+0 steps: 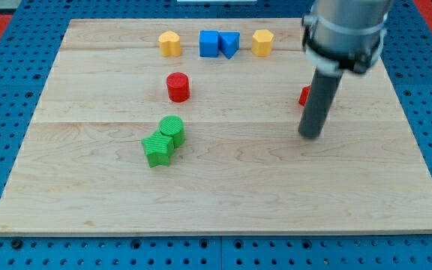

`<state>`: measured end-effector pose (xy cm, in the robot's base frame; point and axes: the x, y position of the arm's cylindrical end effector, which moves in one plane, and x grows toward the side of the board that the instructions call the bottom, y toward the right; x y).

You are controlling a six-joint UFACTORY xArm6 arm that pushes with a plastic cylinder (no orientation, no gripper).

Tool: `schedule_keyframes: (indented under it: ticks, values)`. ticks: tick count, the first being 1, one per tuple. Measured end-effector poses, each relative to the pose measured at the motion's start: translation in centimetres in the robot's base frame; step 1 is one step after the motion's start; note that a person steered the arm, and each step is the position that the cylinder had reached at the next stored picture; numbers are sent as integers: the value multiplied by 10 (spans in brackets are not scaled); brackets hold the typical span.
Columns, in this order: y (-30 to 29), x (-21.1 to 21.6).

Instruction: Move the green star and green circle slightly upwards

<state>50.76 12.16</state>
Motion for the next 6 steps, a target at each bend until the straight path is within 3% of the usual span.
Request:
schedule_keyframes:
  ticks: [1,2,4,6]
  values:
    - [-98,81]
    - [-194,58]
    - [-210,-4]
    - [-283,-38]
